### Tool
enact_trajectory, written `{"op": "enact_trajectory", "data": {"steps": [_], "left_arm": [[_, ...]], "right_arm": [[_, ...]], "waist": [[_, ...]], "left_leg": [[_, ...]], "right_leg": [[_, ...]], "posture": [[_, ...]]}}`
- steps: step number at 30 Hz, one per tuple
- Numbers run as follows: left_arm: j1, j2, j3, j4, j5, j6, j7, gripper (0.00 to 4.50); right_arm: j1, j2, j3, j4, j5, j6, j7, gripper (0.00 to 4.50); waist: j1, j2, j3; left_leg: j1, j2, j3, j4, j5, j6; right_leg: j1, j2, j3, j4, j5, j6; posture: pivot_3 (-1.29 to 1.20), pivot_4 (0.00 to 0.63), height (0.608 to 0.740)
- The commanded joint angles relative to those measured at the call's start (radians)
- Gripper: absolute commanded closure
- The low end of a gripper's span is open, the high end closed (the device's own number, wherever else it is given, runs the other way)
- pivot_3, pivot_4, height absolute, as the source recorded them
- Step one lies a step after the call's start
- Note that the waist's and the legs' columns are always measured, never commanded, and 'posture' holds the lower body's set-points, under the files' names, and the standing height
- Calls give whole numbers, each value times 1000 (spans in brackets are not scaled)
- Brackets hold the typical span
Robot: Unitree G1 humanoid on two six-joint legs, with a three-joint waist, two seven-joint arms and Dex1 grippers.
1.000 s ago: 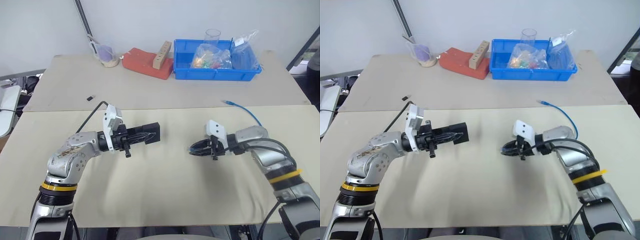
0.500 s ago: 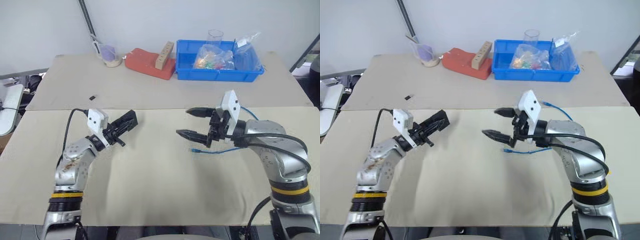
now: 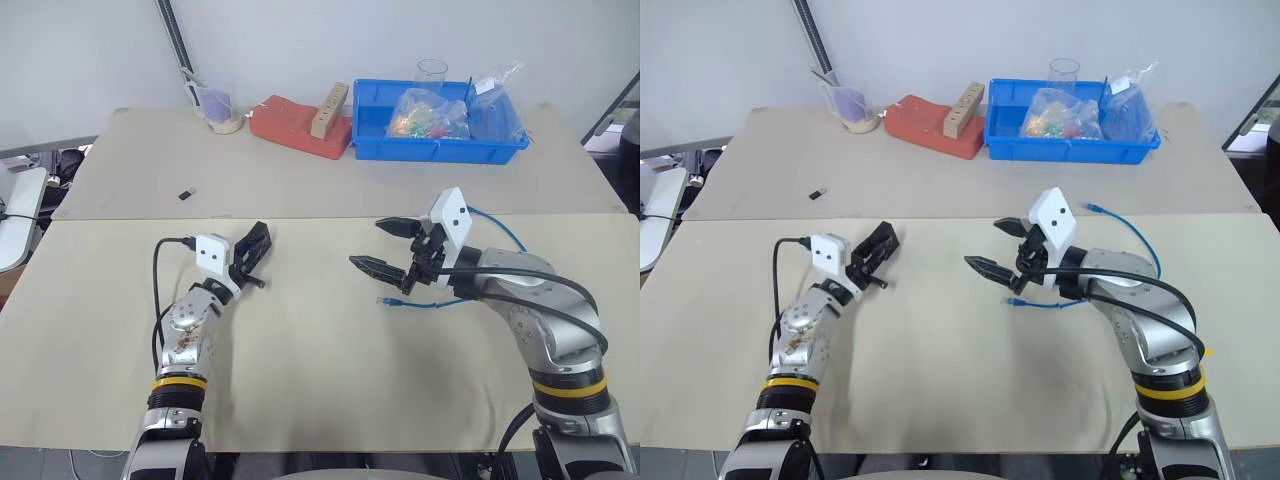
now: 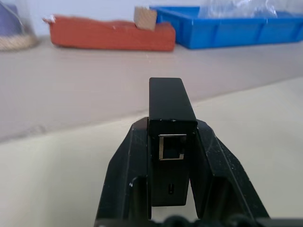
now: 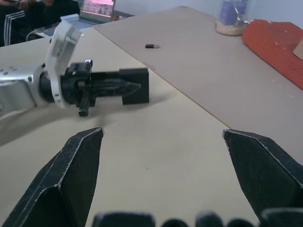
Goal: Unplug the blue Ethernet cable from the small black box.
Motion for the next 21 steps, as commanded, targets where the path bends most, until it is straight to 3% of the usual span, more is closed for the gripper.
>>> {"op": "enact_trajectory", "data": {"steps": [1, 5, 9, 16, 19, 21], "left_arm": [[2, 14, 10, -6, 0, -33, -6, 1789], [34, 33, 21, -61, -19, -1, -13, 42], [135, 95, 25, -244, -67, 118, -56, 42], [367, 478, 166, -748, -315, 582, -214, 42], [389, 590, 249, -810, -372, 667, -248, 42], [392, 612, 271, -823, -376, 684, -248, 42]], "right_arm": [[-22, -1, -24, -22, 20, -1, -10, 17], [-25, -17, -28, -14, 23, 1, -4, 17], [-1, -57, -34, 1, 20, -18, 31, 17], [84, -194, -77, 46, -1, -110, 150, 17], [118, -216, -95, 92, -18, -161, 167, 17], [124, -208, -109, 109, -21, -178, 151, 17]], "waist": [[0, 0, 0], [0, 0, 0], [-1, 0, 0], [-3, 0, 0], [2, 0, 0], [-1, 0, 0]], "left_leg": [[0, 0, 0, 0, 0, 0], [0, 0, 0, 0, 0, 0], [0, 0, 0, 0, 0, 0], [1, 2, -1, -3, 0, 0], [2, 1, -1, -3, 0, 0], [4, 1, 0, -3, 0, 0]], "right_leg": [[0, 0, 0, 0, 0, 0], [0, 0, 0, 0, 0, 0], [0, 0, 0, 0, 0, 0], [0, 0, 0, 0, 0, 0], [2, 0, 0, -1, 0, 0], [3, 0, 0, -2, 0, 0]], "posture": [[0, 150, 740], [0, 150, 740], [0, 150, 740], [0, 150, 740], [0, 150, 740], [0, 150, 740]]}}
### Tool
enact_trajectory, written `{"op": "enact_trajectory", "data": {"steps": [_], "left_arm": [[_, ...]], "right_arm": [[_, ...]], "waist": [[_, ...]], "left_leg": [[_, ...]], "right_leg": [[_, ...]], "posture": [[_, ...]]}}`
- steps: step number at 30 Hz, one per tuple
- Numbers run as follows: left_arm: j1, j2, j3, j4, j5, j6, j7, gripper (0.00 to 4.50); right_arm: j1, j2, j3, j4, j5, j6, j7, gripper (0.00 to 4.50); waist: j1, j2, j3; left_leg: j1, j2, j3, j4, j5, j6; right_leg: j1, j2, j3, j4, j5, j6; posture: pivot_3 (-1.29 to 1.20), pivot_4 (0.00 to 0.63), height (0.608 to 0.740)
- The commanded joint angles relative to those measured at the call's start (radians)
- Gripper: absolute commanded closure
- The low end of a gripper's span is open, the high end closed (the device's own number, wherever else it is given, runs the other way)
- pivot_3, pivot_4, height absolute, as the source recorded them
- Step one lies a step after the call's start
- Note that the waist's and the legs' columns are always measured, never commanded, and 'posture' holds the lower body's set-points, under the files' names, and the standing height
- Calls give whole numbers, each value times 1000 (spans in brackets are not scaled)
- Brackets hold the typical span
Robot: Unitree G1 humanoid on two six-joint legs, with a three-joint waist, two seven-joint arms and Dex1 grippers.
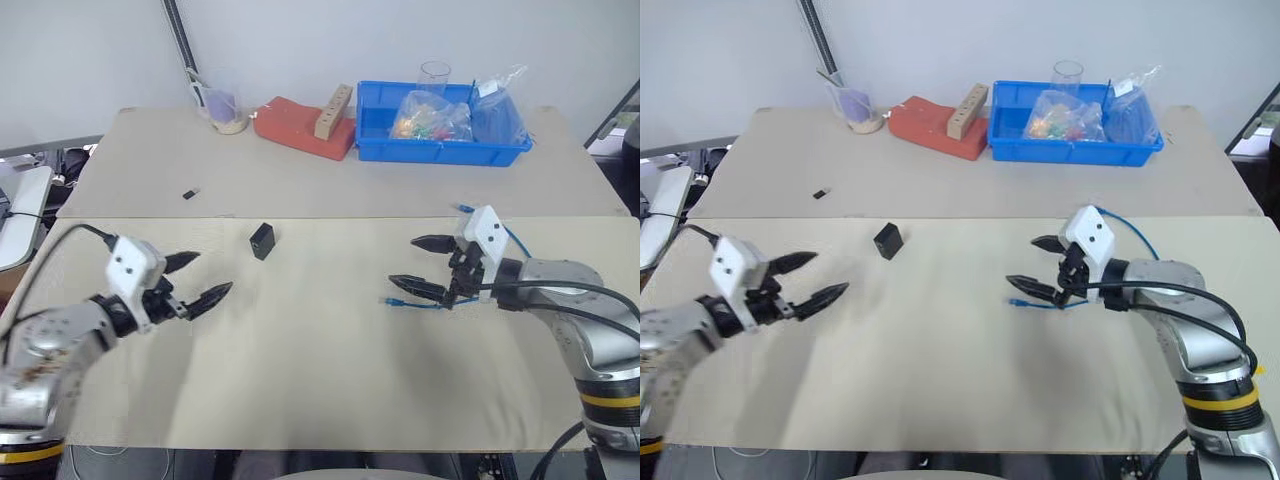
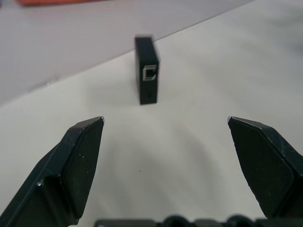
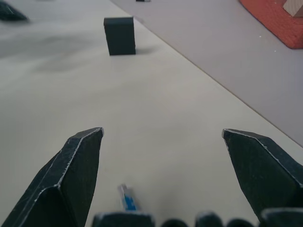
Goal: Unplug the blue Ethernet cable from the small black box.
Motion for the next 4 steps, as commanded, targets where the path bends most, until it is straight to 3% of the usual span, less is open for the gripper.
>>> {"op": "enact_trajectory", "data": {"steps": [1, 4], "left_arm": [[9, 30, 54, -52, -34, 44, -11, 42], [-1, 10, 56, -37, -35, 57, 10, 42]], "right_arm": [[6, 3, -55, 15, -4, -52, -14, 17], [14, 11, -50, 8, -4, -54, -20, 17]], "waist": [[-2, 0, 0], [-4, 0, 0]], "left_leg": [[0, 0, 0, 0, 0, 0], [0, 1, 1, -1, 0, 0]], "right_leg": [[0, 0, 0, 0, 0, 0], [-1, 1, 0, 0, 0, 0]], "posture": [[0, 150, 740], [0, 150, 740]]}}
